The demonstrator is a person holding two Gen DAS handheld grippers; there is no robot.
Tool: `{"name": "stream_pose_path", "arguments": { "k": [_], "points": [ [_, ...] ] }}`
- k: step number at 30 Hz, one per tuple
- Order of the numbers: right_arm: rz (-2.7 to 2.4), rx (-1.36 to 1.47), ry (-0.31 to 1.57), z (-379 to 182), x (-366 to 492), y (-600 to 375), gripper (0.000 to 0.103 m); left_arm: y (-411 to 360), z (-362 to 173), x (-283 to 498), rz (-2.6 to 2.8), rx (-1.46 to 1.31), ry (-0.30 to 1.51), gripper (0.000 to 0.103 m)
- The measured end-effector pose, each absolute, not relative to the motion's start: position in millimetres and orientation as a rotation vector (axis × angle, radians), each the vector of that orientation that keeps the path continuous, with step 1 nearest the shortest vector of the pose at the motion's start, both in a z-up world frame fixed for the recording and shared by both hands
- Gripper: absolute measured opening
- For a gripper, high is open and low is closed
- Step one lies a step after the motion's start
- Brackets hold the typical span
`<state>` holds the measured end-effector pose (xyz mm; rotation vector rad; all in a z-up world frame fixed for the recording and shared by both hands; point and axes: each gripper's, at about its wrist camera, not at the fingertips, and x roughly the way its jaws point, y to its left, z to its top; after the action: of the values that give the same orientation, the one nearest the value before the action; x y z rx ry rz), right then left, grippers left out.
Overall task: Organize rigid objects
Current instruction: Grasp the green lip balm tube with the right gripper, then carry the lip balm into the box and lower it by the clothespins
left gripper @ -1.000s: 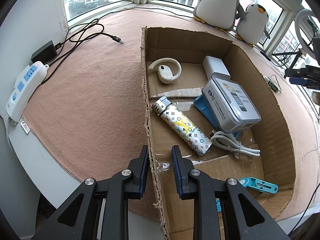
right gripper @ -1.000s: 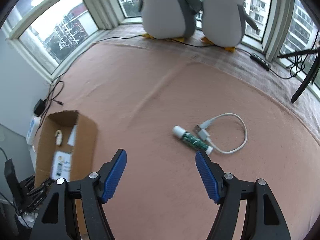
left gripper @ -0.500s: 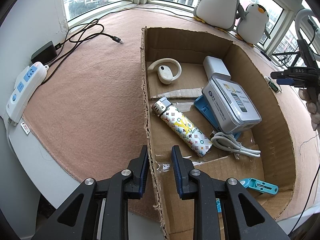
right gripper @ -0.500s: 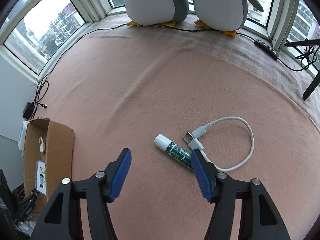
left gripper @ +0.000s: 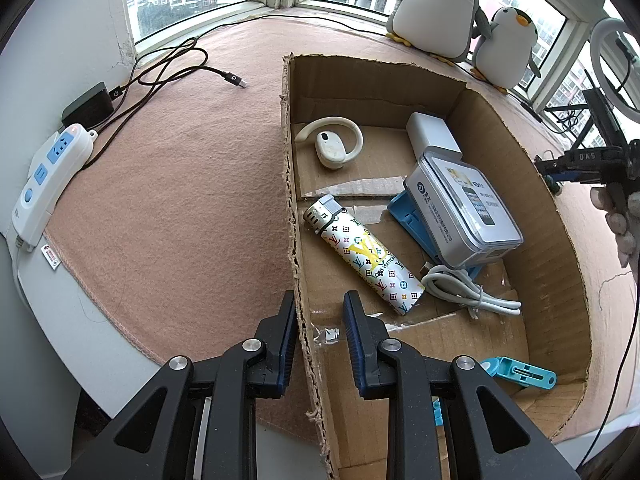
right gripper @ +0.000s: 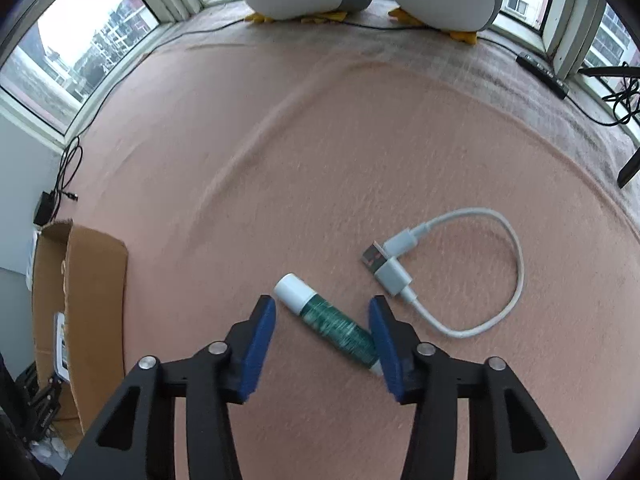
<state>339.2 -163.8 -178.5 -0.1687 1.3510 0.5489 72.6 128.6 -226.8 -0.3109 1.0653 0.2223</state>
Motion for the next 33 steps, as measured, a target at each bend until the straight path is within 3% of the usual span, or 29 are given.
{"name": "stream_pose_path", "arguments": {
  "k": [8, 18, 33],
  "points": [
    [0.558, -0.175, 1.369, -178.2, 335.5, -165.9, 0.044, 128.3, -226.7, 73.4, 0.224, -0.311, 1.065, 0.025],
    [0.523, -0.184, 1.373, -179.2, 327.5, -173.3, 0.014, 128.7, -226.8, 73.3, 0.223, -0.313, 1.065, 0.025],
    [0.571, 0.035, 1.310, -146.8, 292.3, -189.1, 0.014, 130.0, -226.6, 73.7, 0.222, -0.316, 1.065, 0.025]
  ]
}}
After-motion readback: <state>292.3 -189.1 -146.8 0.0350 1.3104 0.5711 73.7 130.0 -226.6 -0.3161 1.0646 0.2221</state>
